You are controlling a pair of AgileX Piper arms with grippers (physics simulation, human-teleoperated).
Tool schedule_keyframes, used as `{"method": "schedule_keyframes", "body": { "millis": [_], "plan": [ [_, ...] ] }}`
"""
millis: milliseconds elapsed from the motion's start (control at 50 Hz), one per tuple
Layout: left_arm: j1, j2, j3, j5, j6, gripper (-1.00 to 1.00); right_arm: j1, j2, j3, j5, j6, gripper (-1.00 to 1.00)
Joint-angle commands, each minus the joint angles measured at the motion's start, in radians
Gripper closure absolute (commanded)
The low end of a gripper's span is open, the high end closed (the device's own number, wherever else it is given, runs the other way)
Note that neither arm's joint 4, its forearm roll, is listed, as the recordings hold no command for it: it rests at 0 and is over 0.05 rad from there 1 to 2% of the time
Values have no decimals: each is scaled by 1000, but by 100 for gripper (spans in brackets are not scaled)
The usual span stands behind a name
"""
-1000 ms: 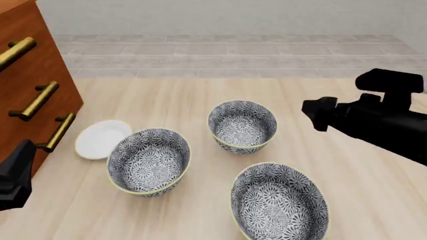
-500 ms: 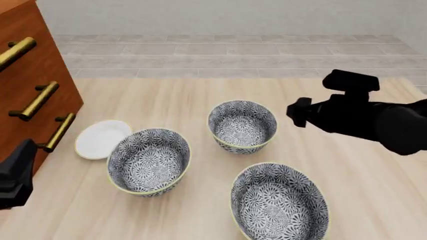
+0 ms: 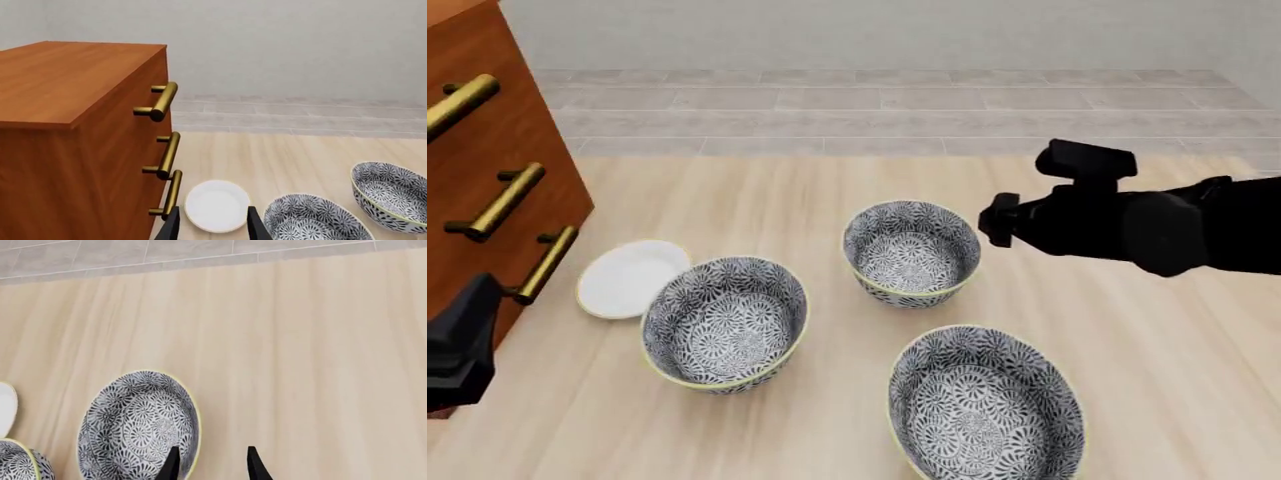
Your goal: Stack the bowl at the front on the bowl in the middle.
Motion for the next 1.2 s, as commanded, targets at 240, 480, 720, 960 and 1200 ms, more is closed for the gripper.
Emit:
{"method": "schedule_keyframes", "body": {
  "millis": [240, 480, 720, 960, 1200],
  "plan": [
    [11, 39, 0, -41, 2, -100, 22, 157, -65, -46, 10, -100],
    [10, 102, -2, -104, 1, -100, 47, 216, -53, -81, 8, -100],
    [11, 207, -9, -200, 0, -100, 59, 271, -57, -106, 12, -100],
    [12, 236, -19, -222, -1, -100, 66, 319, -58, -132, 12, -100],
    [17, 211, -23, -197, -2, -100, 89, 356, -54, -154, 22, -100]
  ]
}}
